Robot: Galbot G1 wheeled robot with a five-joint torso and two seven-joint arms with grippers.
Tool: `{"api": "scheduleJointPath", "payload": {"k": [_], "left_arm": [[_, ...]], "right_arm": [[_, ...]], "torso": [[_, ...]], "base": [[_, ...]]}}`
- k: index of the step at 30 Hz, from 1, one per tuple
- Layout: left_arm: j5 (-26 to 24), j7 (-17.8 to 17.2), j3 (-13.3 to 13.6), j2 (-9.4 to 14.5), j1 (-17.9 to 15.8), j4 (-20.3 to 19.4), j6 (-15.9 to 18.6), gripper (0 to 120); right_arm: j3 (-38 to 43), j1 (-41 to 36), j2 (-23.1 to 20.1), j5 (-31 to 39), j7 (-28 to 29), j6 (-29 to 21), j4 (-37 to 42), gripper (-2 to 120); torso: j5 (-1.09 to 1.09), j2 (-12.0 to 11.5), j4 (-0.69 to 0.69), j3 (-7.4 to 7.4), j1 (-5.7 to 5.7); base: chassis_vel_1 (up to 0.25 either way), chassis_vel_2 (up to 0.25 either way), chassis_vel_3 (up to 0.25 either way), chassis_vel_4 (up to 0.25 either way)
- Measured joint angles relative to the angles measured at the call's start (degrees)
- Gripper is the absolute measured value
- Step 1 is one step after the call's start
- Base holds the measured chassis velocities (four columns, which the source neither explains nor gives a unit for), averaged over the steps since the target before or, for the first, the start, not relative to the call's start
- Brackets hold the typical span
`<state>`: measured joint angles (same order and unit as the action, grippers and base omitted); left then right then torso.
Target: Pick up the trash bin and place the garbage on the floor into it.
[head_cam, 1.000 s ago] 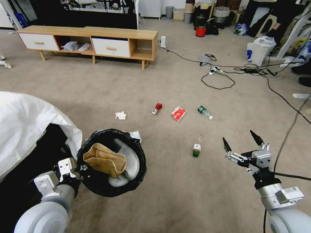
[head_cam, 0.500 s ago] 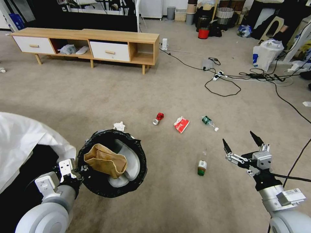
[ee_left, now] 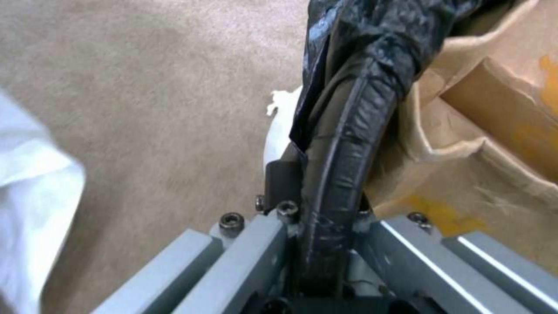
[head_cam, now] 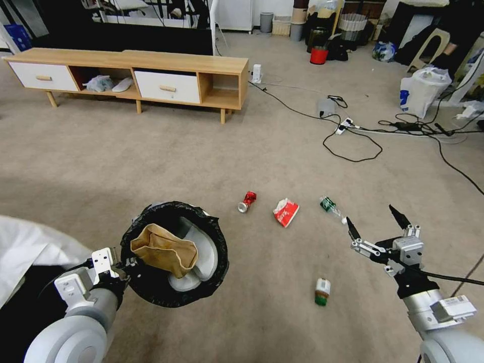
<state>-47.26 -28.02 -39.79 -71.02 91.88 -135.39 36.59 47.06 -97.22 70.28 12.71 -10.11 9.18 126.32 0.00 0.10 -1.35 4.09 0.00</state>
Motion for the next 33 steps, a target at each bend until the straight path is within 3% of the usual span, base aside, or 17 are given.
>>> {"api": "scheduleJointPath", "payload": {"k": [16, 26, 29, 32, 33], "left_arm": [[0.01, -0.24, 0.07, -0.41, -0.62, 0.45, -0.02, 0], [-0.58, -0.56, -0.96, -0.4, -1.22, 0.62, -0.05, 0], [-1.05, -0.81, -1.19, -0.28, -1.44, 0.67, -0.05, 0], [-1.22, -0.97, -1.26, -0.2, -1.56, 0.67, -0.05, 0], [-1.58, -1.38, -1.5, 0.07, -1.94, 0.65, -0.06, 0]], "right_arm": [[-3.23, 0.93, -3.92, 1.91, 3.2, -1.54, -2.2, 100], [-10.72, 5.98, -7.42, 7.69, 12.55, -9.47, -6.91, 100], [-13.19, 7.4, -9.43, 11.42, 17.94, -15.15, -7.51, 100], [-13.78, 7.75, -10.01, 12.73, 19.31, -16.57, -7.57, 100], [-15.42, 8.75, -11.58, 16.69, 23.38, -20.58, -7.58, 100]], "torso": [[0.0, 0.0, 0.0, -0.01, 0.0], [0.02, 0.0, 0.0, -0.01, 0.0], [0.0, 0.0, 0.0, -0.01, 0.0], [0.01, 0.0, 0.0, -0.01, 0.0], [-0.01, 0.0, -0.01, -0.01, 0.0]], "base": [[-0.026, 0.028, 0.022, -0.021], [0.0, 0.0, 0.0, 0.0], [0.0, 0.0, 0.0, 0.0], [0.0, 0.0, 0.0, 0.0], [0.0, 0.0, 0.0, 0.0]]}}
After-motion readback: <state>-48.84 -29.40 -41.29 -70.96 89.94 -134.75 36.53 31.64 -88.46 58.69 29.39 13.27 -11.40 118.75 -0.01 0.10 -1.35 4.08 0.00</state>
